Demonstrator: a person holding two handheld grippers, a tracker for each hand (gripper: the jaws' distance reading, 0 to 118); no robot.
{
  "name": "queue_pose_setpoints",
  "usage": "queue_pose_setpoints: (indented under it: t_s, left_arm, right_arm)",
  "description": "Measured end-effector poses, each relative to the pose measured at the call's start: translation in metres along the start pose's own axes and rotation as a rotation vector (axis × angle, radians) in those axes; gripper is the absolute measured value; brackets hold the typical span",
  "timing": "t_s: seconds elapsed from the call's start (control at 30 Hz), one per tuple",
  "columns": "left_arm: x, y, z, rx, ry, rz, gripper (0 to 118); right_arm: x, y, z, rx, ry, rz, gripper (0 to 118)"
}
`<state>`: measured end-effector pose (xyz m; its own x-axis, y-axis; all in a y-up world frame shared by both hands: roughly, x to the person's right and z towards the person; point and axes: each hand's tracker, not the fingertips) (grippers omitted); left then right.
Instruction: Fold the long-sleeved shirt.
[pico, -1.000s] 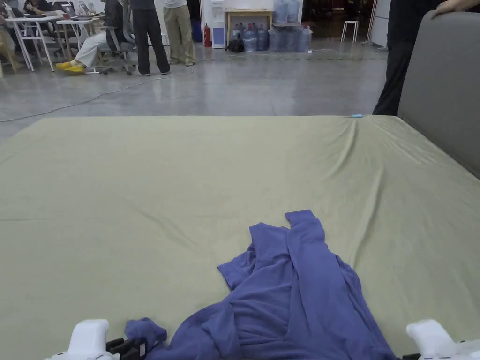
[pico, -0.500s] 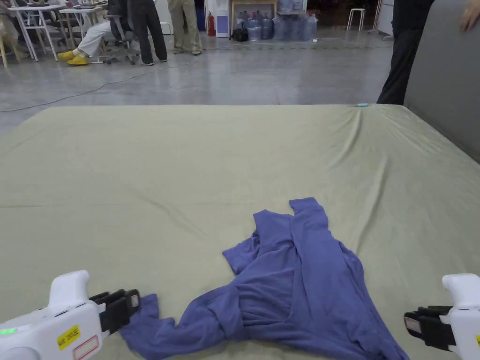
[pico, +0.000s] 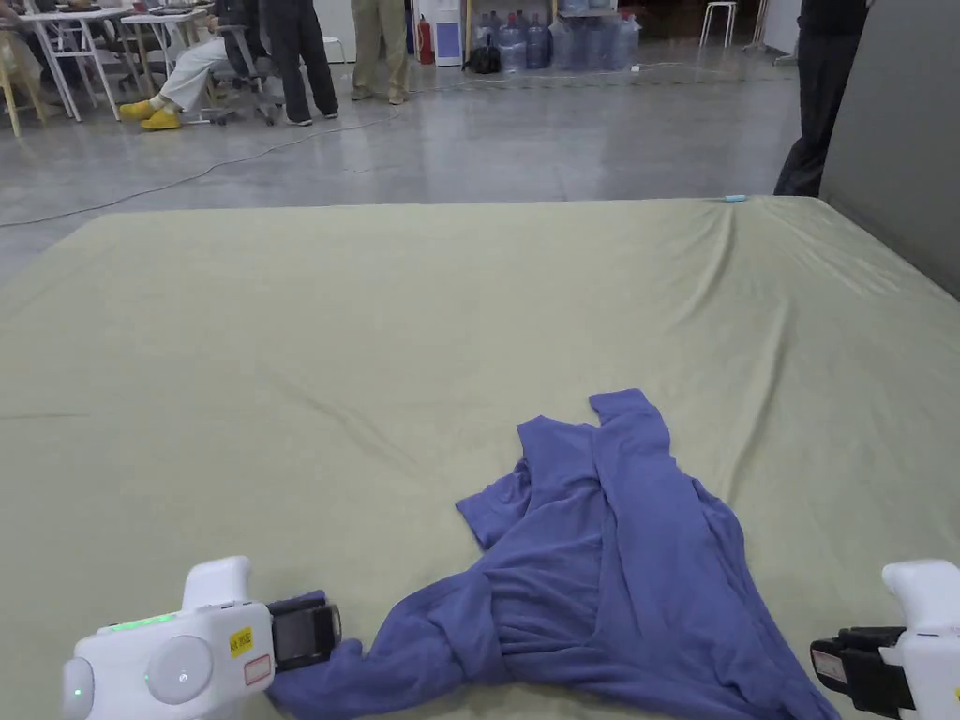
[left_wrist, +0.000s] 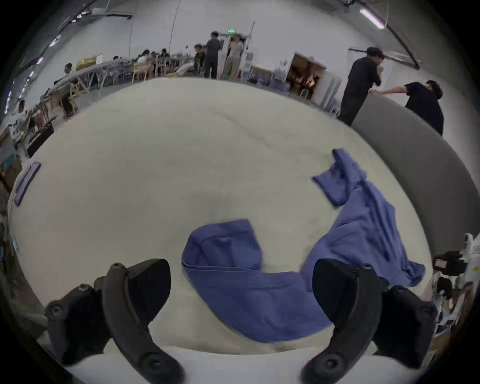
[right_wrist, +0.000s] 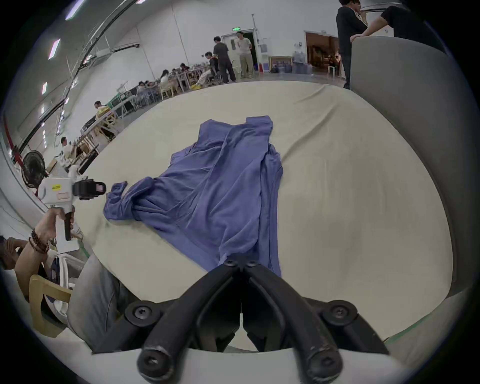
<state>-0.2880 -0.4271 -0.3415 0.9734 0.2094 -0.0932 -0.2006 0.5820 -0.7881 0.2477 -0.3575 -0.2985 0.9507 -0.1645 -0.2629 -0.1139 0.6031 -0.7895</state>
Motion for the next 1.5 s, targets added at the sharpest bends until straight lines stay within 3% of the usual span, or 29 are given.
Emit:
queue_pose_setpoints:
  t_s: [0.1, 0.17, 0.27, 0.3, 0.33, 0.4, 0.53, 0.8, 0.83, 0.87, 0.9, 0.93, 0.97, 1.1, 1.2, 1.4, 1.43, 1.5]
  left_arm:
    - [0.003, -0.004, -0.012, -0.009, 0.011, -0.01, 107]
    - [0.003, -0.007, -0.013, -0.014, -0.004, -0.007, 96]
    - [0.009, -0.012, -0.015, -0.001, 0.075, -0.091, 60]
    - [0.009, -0.012, -0.014, 0.001, 0.094, -0.132, 27]
    - [0.006, -0.009, -0.009, 0.007, 0.02, -0.113, 5]
    - [0.004, -0.005, 0.003, -0.013, -0.008, -0.054, 5]
    - [0.007, -0.005, 0.02, 0.037, -0.031, -0.105, 5]
    - [0.005, -0.002, 0.027, 0.042, -0.067, -0.049, 5]
    - [0.005, -0.002, 0.027, 0.04, -0.07, -0.044, 5]
    - [0.005, -0.003, 0.028, 0.036, -0.075, -0.042, 5]
    - [0.005, -0.004, 0.028, 0.032, -0.081, -0.042, 5]
    - [0.006, -0.005, 0.028, 0.032, -0.08, -0.044, 5]
    - [0.006, -0.005, 0.029, 0.03, -0.076, -0.045, 5]
    - [0.004, -0.003, 0.028, 0.026, -0.076, -0.04, 5]
    - [0.003, 0.0, 0.029, 0.029, -0.079, -0.016, 5]
    - [0.003, 0.002, 0.024, 0.016, -0.086, 0.003, 5]
    - [0.003, 0.002, 0.024, 0.015, -0.084, 0.004, 5]
    - [0.003, 0.001, 0.023, 0.013, -0.08, 0.0, 5]
  right_arm:
    - [0.001, -0.002, -0.002, -0.009, -0.003, -0.002, 0]
    - [0.002, -0.004, -0.003, -0.015, -0.005, -0.006, 0]
    - [0.004, -0.006, -0.009, -0.035, -0.012, -0.009, 0]
    - [0.004, -0.006, -0.011, -0.044, -0.018, -0.006, 0]
    - [0.004, -0.007, -0.014, -0.053, -0.026, -0.004, 0]
    - [0.005, -0.006, -0.02, -0.067, -0.028, -0.002, 0]
    - [0.003, 0.017, -0.025, -0.055, -0.005, 0.009, 0]
    - [0.003, 0.137, -0.1, -0.03, -0.008, 0.103, 1]
    - [0.003, 0.153, -0.116, -0.034, -0.021, 0.119, 9]
    - [0.003, 0.165, -0.128, -0.035, -0.025, 0.118, 29]
    - [0.005, 0.179, -0.144, -0.05, -0.023, 0.128, 59]
    - [0.007, 0.192, -0.161, -0.071, -0.024, 0.136, 74]
    - [0.006, 0.202, -0.174, -0.075, -0.03, 0.129, 76]
    - [-0.003, 0.236, -0.221, -0.081, -0.064, 0.196, 76]
    - [-0.022, 0.259, -0.245, -0.098, -0.003, 0.254, 76]
    - [-0.054, 0.281, -0.304, -0.147, -0.024, 0.263, 76]
    - [-0.056, 0.278, -0.316, -0.196, -0.045, 0.269, 73]
    - [-0.058, 0.268, -0.334, -0.264, -0.09, 0.293, 56]
